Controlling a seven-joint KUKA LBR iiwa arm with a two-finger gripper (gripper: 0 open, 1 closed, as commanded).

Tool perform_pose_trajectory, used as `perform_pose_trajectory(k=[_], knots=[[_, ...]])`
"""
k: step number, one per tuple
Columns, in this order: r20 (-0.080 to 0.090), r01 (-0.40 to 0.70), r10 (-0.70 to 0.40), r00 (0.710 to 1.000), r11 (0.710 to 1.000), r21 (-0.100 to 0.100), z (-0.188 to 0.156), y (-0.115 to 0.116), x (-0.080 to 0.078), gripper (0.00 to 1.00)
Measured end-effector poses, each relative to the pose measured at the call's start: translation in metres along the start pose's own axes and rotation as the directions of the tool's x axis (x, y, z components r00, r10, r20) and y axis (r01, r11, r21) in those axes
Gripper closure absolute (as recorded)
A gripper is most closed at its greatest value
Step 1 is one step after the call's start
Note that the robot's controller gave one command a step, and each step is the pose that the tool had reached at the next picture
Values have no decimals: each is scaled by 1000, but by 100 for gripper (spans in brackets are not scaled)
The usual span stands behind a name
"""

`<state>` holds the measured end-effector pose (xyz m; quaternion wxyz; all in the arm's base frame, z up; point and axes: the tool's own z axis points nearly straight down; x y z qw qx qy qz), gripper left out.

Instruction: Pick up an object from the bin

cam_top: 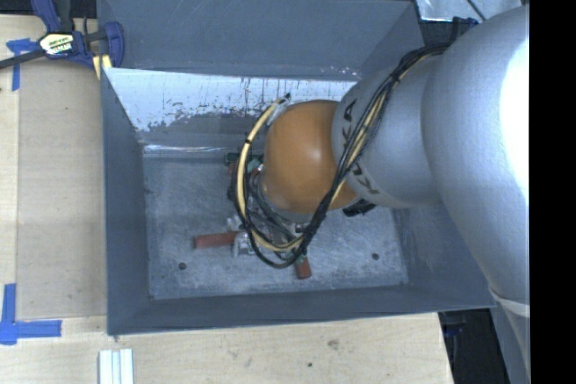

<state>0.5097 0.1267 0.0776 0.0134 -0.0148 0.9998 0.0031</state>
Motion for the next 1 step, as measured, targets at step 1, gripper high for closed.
perform_pose_trajectory(k=[1], knots=[[-21, 61, -61, 998, 998, 4, -154, 2, -46, 100]])
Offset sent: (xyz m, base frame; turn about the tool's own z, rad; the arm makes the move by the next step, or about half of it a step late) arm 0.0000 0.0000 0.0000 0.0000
